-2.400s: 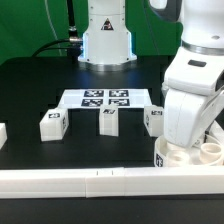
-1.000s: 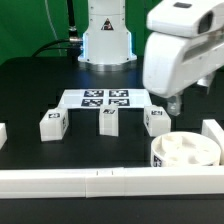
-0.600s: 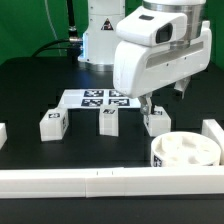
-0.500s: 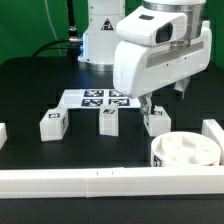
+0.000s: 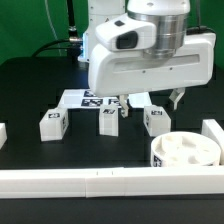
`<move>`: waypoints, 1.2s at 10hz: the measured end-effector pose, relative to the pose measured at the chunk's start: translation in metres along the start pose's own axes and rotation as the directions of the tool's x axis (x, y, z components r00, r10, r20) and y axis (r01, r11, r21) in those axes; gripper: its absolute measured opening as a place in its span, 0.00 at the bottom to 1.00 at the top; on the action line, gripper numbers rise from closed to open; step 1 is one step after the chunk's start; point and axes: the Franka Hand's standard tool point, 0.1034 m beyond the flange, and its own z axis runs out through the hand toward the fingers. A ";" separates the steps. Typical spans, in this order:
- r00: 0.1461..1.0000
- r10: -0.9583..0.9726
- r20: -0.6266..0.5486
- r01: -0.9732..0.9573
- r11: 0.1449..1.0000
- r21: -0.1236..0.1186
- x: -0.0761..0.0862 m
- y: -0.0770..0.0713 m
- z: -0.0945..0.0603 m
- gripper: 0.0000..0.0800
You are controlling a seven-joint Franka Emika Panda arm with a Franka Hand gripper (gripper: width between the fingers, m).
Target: Assemble stool
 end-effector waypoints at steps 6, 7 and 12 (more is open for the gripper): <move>0.953 0.301 0.040 -0.303 0.952 0.047 0.001 -0.009 0.002 0.81; 0.956 0.289 0.054 -0.291 0.955 0.051 0.005 -0.015 -0.001 0.81; 0.940 0.150 0.306 -0.178 0.982 0.064 -0.003 -0.019 0.002 0.81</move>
Offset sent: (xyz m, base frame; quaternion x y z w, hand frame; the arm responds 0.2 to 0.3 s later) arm 0.0000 0.0000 0.0000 0.0000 0.0000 0.1938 0.9810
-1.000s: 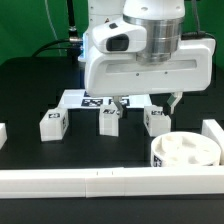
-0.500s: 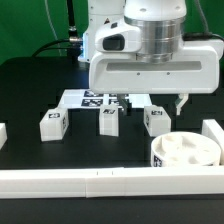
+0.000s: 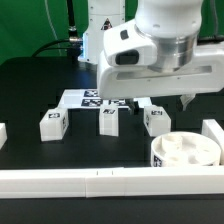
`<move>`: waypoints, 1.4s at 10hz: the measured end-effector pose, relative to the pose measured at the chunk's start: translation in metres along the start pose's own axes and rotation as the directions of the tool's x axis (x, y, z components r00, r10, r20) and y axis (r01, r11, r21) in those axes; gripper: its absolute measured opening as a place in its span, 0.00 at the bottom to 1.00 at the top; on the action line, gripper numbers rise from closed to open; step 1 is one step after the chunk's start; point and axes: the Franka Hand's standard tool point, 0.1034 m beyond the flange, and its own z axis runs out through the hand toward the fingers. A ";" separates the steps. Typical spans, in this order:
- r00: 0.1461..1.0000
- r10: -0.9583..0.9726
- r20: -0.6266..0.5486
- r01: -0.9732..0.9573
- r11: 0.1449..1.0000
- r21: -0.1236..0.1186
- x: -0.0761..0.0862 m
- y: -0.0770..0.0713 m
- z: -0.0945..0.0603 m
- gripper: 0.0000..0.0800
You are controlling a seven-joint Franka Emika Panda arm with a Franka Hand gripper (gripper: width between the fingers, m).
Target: Assemble stool
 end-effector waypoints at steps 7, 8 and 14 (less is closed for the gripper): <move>0.827 0.069 0.558 -0.051 0.998 -0.048 -0.005 -0.004 0.030 0.81; 0.756 0.073 0.650 -0.052 0.997 -0.052 -0.014 -0.001 0.031 0.81; 0.782 0.025 0.622 -0.012 1.000 -0.025 0.002 -0.008 0.034 0.41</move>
Offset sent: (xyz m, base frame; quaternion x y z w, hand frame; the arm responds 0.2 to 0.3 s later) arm 0.0066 -0.0134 -0.0027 -0.0449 -0.1886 0.0237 0.9807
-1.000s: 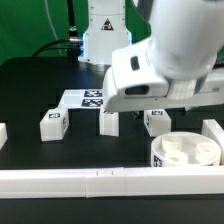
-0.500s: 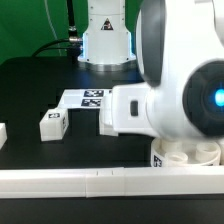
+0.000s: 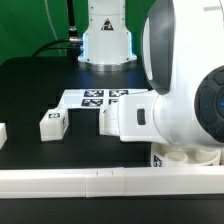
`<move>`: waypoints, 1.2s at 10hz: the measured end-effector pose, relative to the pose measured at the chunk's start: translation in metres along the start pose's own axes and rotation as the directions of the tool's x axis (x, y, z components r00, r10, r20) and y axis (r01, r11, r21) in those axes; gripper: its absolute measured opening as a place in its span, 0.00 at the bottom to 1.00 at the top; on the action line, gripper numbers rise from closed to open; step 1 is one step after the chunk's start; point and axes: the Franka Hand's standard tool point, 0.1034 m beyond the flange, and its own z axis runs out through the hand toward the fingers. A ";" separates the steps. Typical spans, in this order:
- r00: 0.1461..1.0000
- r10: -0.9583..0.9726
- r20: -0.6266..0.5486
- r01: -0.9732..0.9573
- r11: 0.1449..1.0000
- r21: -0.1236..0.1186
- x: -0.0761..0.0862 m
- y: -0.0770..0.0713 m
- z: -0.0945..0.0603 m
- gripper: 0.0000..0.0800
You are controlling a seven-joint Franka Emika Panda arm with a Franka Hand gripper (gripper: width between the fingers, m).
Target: Assemble stool
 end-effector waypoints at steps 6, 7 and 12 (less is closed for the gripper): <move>0.999 -0.048 -0.002 0.048 0.999 0.006 -0.038 0.002 -0.033 0.41; 0.999 -0.046 0.002 0.045 0.999 0.010 -0.044 0.004 -0.041 0.41; 0.997 -0.046 -0.065 0.047 0.999 0.008 -0.032 0.003 -0.046 0.41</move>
Offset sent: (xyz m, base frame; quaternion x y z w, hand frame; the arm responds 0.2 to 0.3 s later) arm 0.0040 0.0070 0.0353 0.0148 -0.0156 -0.0353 0.9991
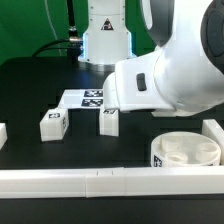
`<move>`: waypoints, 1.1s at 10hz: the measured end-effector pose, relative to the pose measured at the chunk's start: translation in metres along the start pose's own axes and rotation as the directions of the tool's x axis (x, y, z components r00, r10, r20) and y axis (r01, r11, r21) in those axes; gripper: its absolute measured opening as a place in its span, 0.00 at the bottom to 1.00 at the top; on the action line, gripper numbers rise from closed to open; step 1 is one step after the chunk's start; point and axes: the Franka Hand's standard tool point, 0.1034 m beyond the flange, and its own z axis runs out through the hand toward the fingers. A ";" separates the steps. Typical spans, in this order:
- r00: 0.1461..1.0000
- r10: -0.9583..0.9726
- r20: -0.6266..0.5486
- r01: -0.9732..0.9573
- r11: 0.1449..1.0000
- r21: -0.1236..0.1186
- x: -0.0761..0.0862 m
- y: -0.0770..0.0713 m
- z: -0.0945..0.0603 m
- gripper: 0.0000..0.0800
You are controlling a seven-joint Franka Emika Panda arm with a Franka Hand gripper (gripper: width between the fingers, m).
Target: Assemble stool
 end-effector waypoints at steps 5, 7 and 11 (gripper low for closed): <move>0.918 -0.003 -0.396 0.000 1.000 -0.006 0.003 -0.004 -0.046 0.41; 0.842 -0.001 -0.539 -0.003 1.000 -0.007 0.008 -0.003 -0.053 0.41; 0.704 0.000 -0.711 -0.010 1.000 -0.009 -0.010 -0.012 -0.076 0.41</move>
Offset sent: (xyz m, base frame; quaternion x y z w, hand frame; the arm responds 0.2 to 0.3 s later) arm 0.0025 0.0049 0.0330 -0.0083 0.1047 -0.0032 0.9945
